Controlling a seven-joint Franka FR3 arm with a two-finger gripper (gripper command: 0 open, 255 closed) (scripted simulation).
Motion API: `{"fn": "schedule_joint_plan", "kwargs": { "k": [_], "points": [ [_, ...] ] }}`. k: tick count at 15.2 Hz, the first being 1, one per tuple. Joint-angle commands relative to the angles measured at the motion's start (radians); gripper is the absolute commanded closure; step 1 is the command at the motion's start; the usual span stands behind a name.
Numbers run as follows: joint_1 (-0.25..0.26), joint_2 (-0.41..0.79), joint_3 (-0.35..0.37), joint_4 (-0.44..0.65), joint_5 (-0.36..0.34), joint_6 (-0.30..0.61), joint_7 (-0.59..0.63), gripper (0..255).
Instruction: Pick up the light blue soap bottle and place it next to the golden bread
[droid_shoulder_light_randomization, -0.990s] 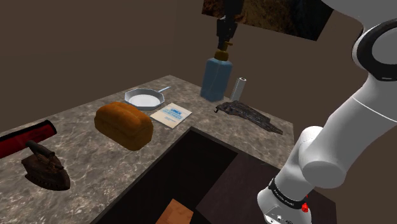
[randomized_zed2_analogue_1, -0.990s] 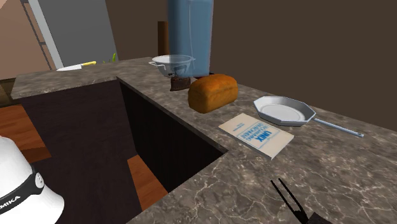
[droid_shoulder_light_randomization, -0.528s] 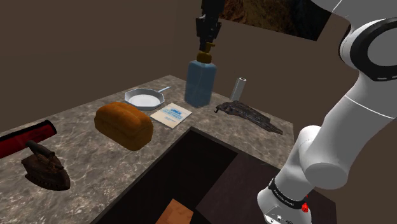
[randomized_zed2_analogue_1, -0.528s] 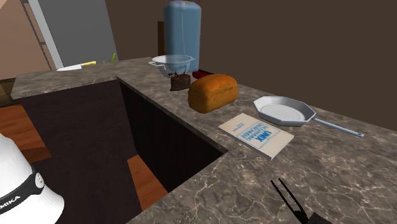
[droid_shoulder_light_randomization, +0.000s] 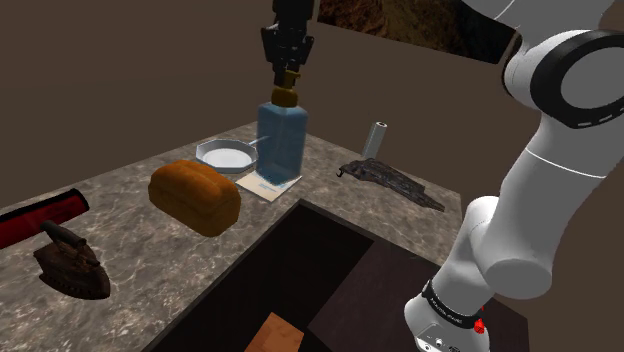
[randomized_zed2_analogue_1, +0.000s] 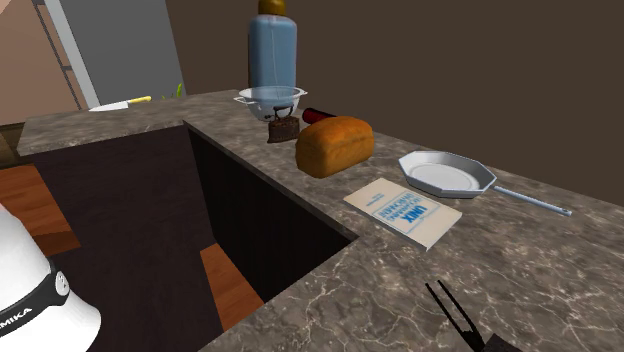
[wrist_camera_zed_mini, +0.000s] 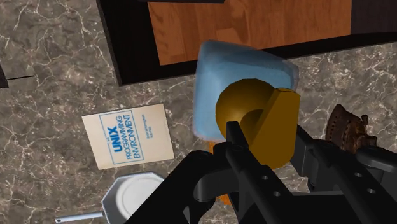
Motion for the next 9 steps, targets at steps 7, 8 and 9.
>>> {"fn": "schedule_joint_plan", "kwargs": {
  "k": [7, 8, 9],
  "points": [
    [0.093, 0.228, 0.067, 0.262, -0.015, -0.029, 0.157, 255],
    [0.108, 0.264, 0.073, 0.310, -0.019, -0.040, 0.176, 255],
    [0.121, 0.299, 0.079, 0.357, -0.023, -0.052, 0.192, 255]
  ]
}}
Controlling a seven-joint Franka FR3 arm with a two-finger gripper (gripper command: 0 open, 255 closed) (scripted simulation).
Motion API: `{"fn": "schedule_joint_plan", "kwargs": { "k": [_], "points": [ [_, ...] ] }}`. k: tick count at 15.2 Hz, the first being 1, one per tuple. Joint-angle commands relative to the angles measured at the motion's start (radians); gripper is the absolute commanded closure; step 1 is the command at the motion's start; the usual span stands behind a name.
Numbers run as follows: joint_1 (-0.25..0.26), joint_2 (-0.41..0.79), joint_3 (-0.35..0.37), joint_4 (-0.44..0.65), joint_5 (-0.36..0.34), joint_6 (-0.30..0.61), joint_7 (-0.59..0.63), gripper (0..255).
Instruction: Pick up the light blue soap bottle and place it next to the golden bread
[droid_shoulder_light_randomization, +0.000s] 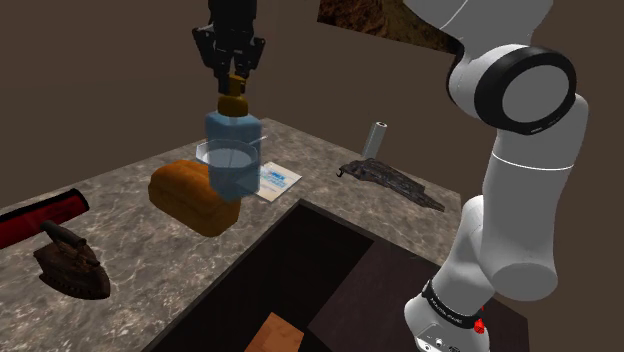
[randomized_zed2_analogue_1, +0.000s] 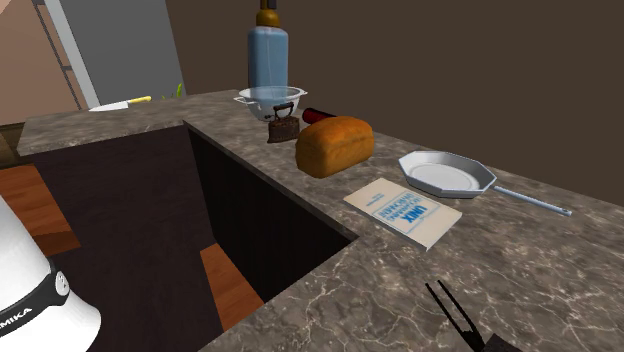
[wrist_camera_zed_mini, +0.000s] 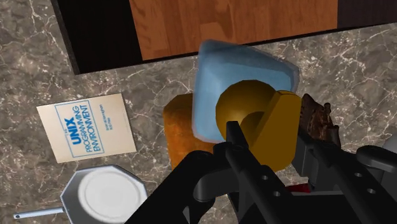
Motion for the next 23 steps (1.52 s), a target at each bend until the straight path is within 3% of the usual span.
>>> {"fn": "schedule_joint_plan", "kwargs": {
  "k": [1, 10, 23],
  "points": [
    [0.015, 0.028, 0.006, 0.024, -0.003, 0.006, 0.020, 255],
    [0.007, -0.049, 0.005, -0.217, 0.004, 0.170, 0.013, 255],
    [0.004, -0.093, 0.004, -0.454, 0.008, 0.364, 0.006, 255]
  ]
}}
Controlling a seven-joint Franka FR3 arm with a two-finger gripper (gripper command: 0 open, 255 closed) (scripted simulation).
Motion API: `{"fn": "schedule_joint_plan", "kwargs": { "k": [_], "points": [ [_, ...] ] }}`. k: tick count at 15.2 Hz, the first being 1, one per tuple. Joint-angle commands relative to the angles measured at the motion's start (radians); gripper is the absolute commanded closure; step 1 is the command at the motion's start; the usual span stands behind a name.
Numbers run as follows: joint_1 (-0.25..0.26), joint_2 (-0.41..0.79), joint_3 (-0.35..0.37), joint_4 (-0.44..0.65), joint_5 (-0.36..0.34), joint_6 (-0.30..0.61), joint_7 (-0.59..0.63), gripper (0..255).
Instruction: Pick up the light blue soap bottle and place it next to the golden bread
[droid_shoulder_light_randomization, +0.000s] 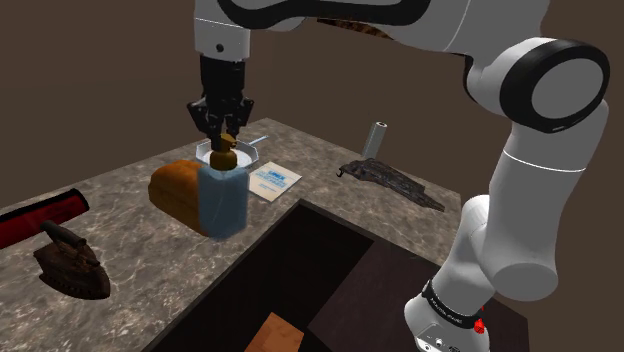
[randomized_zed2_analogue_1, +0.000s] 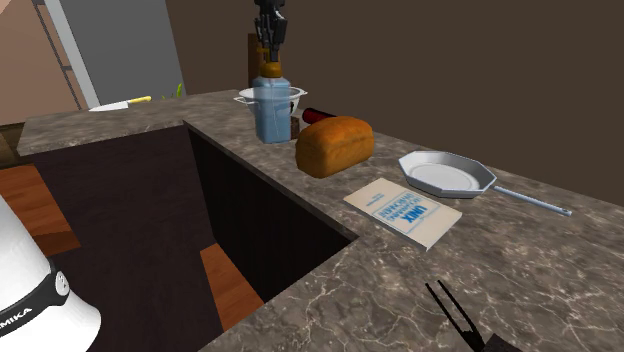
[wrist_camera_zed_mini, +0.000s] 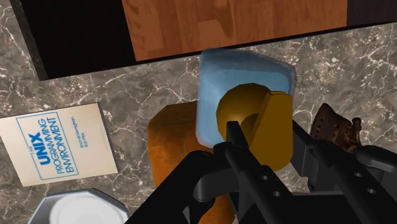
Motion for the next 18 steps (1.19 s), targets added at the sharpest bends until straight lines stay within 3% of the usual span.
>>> {"fn": "schedule_joint_plan", "kwargs": {
  "k": [1, 18],
  "points": [
    [0.000, -0.005, 0.000, -0.036, 0.000, 0.032, -0.001, 255],
    [-0.001, 0.012, -0.001, -0.241, 0.000, 0.254, -0.006, 255]
  ]
}}
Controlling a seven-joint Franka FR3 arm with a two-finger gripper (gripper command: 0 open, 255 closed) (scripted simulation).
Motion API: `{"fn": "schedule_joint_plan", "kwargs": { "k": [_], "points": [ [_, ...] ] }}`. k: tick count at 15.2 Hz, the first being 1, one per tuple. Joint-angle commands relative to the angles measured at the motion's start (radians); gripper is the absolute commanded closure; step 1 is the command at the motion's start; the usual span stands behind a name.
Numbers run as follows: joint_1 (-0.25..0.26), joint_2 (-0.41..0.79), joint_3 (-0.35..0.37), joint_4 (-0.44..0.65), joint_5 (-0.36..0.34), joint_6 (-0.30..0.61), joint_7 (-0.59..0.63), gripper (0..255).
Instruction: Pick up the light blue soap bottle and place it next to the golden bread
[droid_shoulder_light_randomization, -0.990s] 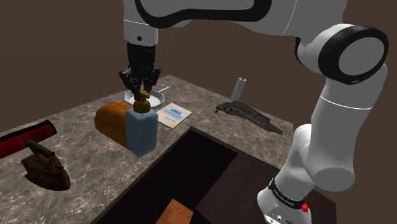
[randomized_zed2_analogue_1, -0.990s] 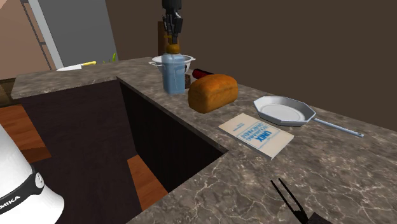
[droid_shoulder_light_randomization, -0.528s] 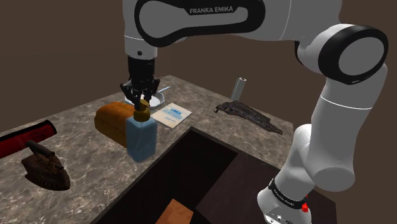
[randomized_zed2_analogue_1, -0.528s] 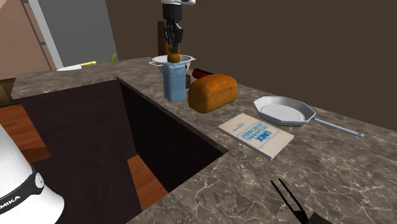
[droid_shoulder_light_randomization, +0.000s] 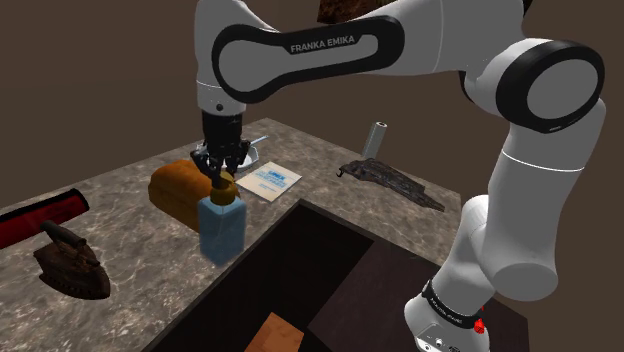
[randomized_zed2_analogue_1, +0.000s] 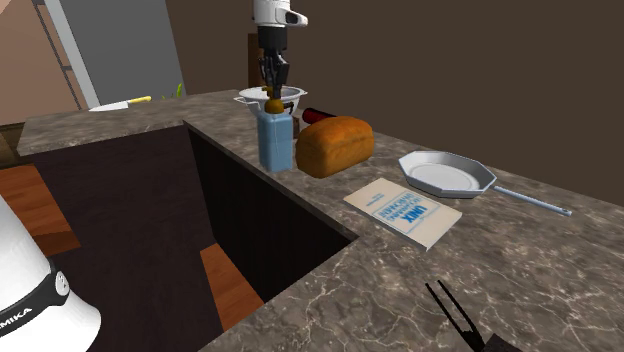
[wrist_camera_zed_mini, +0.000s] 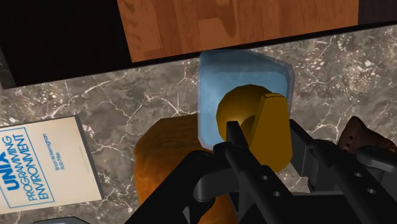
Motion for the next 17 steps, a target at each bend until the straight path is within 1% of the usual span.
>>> {"fn": "schedule_joint_plan", "kwargs": {
  "k": [1, 8, 9, 14, 17],
  "points": [
    [0.001, 0.000, 0.001, -0.014, 0.000, 0.014, 0.001, 255],
    [0.001, 0.000, 0.001, -0.013, 0.000, 0.014, 0.001, 255],
    [0.001, 0.000, 0.001, -0.013, 0.000, 0.014, 0.001, 0],
    [0.001, 0.000, 0.001, -0.013, 0.000, 0.014, 0.001, 0],
    [0.000, -0.011, 0.000, 0.074, 0.000, -0.083, 0.001, 0]
  ]
}}
